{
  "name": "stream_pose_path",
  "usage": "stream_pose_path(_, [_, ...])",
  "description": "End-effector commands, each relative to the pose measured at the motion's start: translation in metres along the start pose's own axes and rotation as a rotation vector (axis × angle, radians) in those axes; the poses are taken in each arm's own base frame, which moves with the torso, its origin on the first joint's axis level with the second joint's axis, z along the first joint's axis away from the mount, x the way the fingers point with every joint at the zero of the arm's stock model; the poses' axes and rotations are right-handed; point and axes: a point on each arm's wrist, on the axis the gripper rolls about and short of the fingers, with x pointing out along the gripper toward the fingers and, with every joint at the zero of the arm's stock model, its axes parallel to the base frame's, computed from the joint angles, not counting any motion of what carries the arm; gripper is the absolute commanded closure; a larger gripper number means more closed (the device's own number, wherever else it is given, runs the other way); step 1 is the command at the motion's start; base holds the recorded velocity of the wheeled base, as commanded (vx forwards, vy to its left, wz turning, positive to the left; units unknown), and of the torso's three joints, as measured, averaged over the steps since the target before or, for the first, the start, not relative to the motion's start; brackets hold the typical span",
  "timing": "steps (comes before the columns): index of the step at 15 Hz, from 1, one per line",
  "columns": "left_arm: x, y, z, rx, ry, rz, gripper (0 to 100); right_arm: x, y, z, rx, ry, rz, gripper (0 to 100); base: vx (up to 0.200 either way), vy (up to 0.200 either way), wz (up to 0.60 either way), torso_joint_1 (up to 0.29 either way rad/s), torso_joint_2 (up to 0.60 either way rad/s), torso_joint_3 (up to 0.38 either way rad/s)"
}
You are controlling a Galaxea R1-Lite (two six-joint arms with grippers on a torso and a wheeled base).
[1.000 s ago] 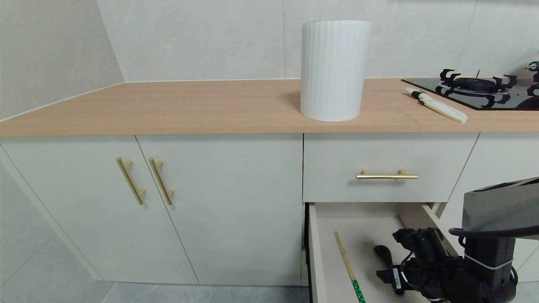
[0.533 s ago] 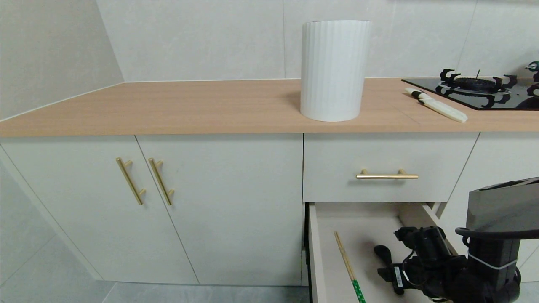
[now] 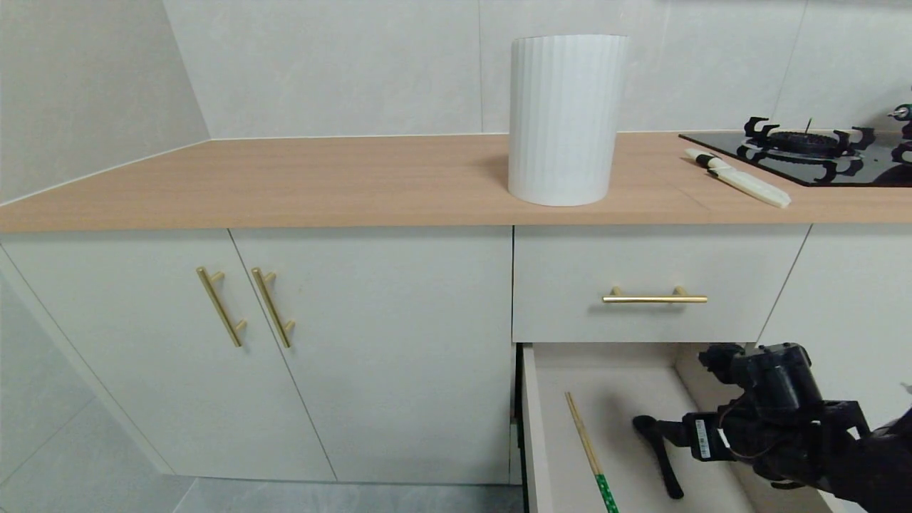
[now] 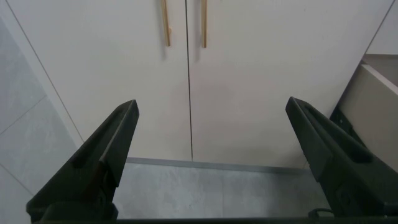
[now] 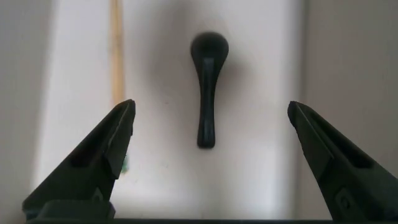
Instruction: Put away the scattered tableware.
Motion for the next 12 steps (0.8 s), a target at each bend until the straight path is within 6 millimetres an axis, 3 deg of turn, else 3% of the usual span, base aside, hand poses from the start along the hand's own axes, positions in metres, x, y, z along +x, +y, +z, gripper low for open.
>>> stream_pose_path(1, [0.000,0.000,0.000,-0.001,0.001,0.001,0,-0.054,0.005,0.027,0.000,-0.127,0.058,0,0.000,0.000,0.00,0.000,0.00,0.000])
stream_pose_path(6, [0.000,0.000,0.000,-0.001,0.001,0.001,0,-0.109,0.015,0.034,-0.064,-0.072,0.113,0,0.000,0.000,0.00,0.000,0.00,0.000])
stream_pose_path(12, [0.000,0.000,0.000,-0.001,0.001,0.001,0,-0.117,0.018,0.029,-0.091,-0.054,0.140,0,-0.200,0.000,0.00,-0.002,0.00,0.006])
